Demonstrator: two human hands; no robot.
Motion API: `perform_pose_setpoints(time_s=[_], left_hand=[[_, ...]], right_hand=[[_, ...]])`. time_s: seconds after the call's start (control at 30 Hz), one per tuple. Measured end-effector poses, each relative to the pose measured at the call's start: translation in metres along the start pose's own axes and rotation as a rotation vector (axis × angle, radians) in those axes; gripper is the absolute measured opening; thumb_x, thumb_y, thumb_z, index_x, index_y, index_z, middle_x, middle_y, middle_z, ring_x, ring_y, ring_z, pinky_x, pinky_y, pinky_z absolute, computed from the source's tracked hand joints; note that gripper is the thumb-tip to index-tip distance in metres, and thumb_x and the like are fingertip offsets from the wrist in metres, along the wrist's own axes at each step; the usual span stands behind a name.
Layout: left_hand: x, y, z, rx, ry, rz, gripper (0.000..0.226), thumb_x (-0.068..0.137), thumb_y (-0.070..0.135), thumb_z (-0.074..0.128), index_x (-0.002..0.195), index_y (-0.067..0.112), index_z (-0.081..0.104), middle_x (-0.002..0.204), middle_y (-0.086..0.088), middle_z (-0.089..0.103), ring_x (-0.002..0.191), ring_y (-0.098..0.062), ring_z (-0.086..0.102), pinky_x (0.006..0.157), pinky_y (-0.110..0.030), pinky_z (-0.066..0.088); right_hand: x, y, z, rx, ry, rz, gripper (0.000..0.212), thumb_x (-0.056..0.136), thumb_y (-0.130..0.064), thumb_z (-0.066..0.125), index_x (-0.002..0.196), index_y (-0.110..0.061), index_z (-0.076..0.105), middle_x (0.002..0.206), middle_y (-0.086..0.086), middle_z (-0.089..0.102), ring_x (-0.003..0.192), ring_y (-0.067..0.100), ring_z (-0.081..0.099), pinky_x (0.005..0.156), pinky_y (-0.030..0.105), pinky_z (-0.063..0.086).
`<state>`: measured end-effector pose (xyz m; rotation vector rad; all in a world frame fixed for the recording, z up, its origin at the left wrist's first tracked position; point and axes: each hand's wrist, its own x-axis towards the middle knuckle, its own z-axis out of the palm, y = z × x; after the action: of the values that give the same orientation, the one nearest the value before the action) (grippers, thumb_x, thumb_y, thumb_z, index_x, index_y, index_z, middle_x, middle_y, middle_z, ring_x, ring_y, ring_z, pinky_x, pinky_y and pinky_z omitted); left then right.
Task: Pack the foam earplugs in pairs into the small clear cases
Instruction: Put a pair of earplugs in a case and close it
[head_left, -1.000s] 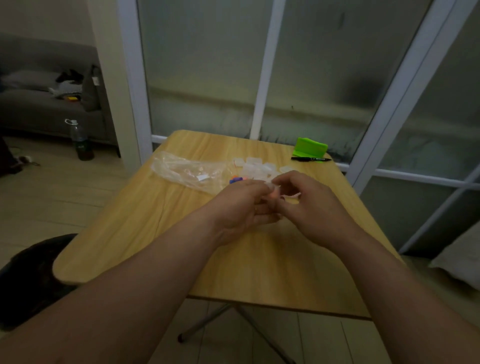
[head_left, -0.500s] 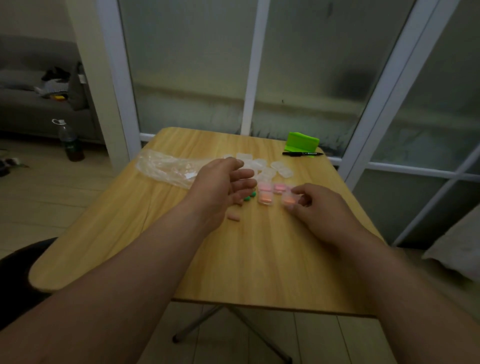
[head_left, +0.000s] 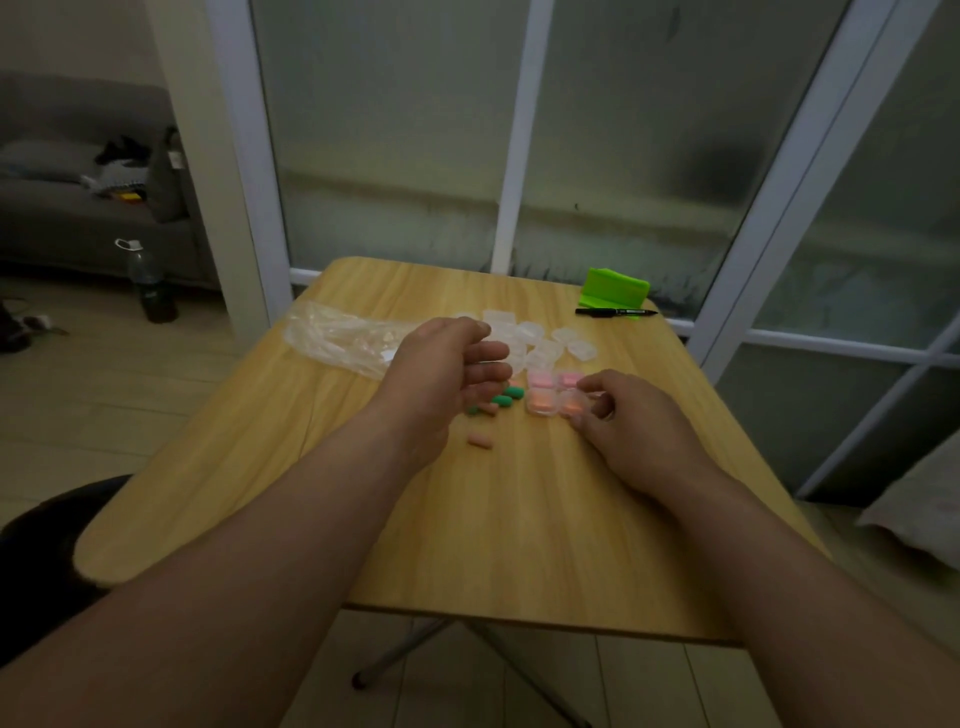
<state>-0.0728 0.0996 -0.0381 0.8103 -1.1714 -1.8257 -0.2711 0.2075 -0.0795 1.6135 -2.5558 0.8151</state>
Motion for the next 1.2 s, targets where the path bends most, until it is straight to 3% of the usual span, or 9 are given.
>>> perform_pose_setpoints(time_s=[0.27,0.43,0.6,0.73,0.83,0.9,1.03,1.1,1.2], left_hand=[[0.003,0.006,-0.006,-0.019,0.01,-0.002,0.02,0.104,0.023,0.056,0.112,0.008,0.067,0.094,-0.011,0.076,0.074,-0.018,0.074,0.076,-0.036,0.063],[0.012,0.016,-0.006,-0.082,0.023,-0.049,0.049,0.111,0.045,0.041,0.117,0.006,0.071,0.107,-0.015,0.079,0.092,-0.028,0.075,0.082,-0.041,0.064],[0.018,0.018,-0.004,-0.126,0.06,-0.016,0.029,0.107,0.025,0.052,0.123,0.011,0.072,0.121,-0.013,0.074,0.102,-0.027,0.074,0.078,-0.036,0.065],[0.024,0.023,-0.006,-0.182,0.063,-0.008,0.031,0.104,0.023,0.051,0.124,0.01,0.07,0.121,-0.012,0.074,0.105,-0.03,0.074,0.078,-0.037,0.065],[0.026,0.027,-0.008,-0.198,0.064,-0.022,0.031,0.104,0.023,0.051,0.121,0.007,0.071,0.118,-0.013,0.076,0.109,-0.032,0.074,0.087,-0.042,0.065],[0.027,0.028,-0.01,-0.2,0.056,-0.027,0.03,0.102,0.022,0.053,0.119,0.005,0.071,0.117,-0.014,0.077,0.107,-0.031,0.075,0.088,-0.042,0.065],[0.028,0.032,-0.014,-0.186,0.048,-0.028,0.027,0.1,0.02,0.056,0.116,0.005,0.071,0.117,-0.015,0.077,0.098,-0.027,0.075,0.085,-0.04,0.065],[0.027,0.033,-0.017,-0.173,0.047,-0.029,0.025,0.1,0.019,0.057,0.115,0.005,0.071,0.117,-0.016,0.077,0.097,-0.027,0.075,0.085,-0.039,0.065],[0.024,0.035,-0.02,-0.141,0.044,-0.024,0.026,0.1,0.019,0.056,0.117,0.005,0.071,0.116,-0.016,0.077,0.095,-0.027,0.074,0.085,-0.04,0.065]], right_hand=[[0.003,0.009,-0.013,0.148,0.144,0.068,0.019,0.106,-0.034,0.06,0.121,-0.029,0.07,0.103,-0.01,0.068,0.092,0.008,0.06,0.072,0.031,0.045],[0.027,0.021,-0.017,0.208,0.202,0.135,0.018,0.105,-0.023,0.06,0.116,-0.021,0.074,0.111,-0.004,0.07,0.106,0.017,0.062,0.084,0.032,0.044],[0.056,0.016,-0.013,0.086,0.139,0.137,0.022,0.101,-0.023,0.064,0.12,-0.018,0.073,0.111,-0.001,0.07,0.1,0.015,0.059,0.082,0.029,0.041],[0.091,0.008,-0.009,-0.063,0.043,0.148,0.032,0.097,-0.028,0.069,0.127,-0.018,0.069,0.122,0.003,0.071,0.107,0.021,0.065,0.081,0.03,0.044],[0.109,0.003,-0.005,-0.109,-0.026,0.159,0.024,0.095,-0.032,0.073,0.114,-0.021,0.062,0.104,-0.003,0.068,0.077,0.012,0.065,0.064,0.028,0.044],[0.117,0.001,-0.001,-0.163,-0.055,0.174,0.022,0.093,-0.033,0.074,0.104,-0.022,0.059,0.093,-0.004,0.065,0.069,0.012,0.064,0.058,0.03,0.043],[0.123,0.001,0.007,-0.214,-0.074,0.197,0.019,0.088,-0.03,0.072,0.096,-0.024,0.056,0.096,0.006,0.07,0.08,0.03,0.071,0.074,0.047,0.062],[0.122,0.002,0.006,-0.161,-0.078,0.213,0.019,0.088,-0.028,0.07,0.101,-0.025,0.056,0.094,0.006,0.07,0.071,0.029,0.074,0.07,0.047,0.063],[0.116,-0.002,-0.003,-0.051,-0.032,0.201,0.036,0.091,-0.028,0.069,0.126,-0.03,0.062,0.1,0.002,0.072,0.065,0.017,0.068,0.061,0.032,0.051]])
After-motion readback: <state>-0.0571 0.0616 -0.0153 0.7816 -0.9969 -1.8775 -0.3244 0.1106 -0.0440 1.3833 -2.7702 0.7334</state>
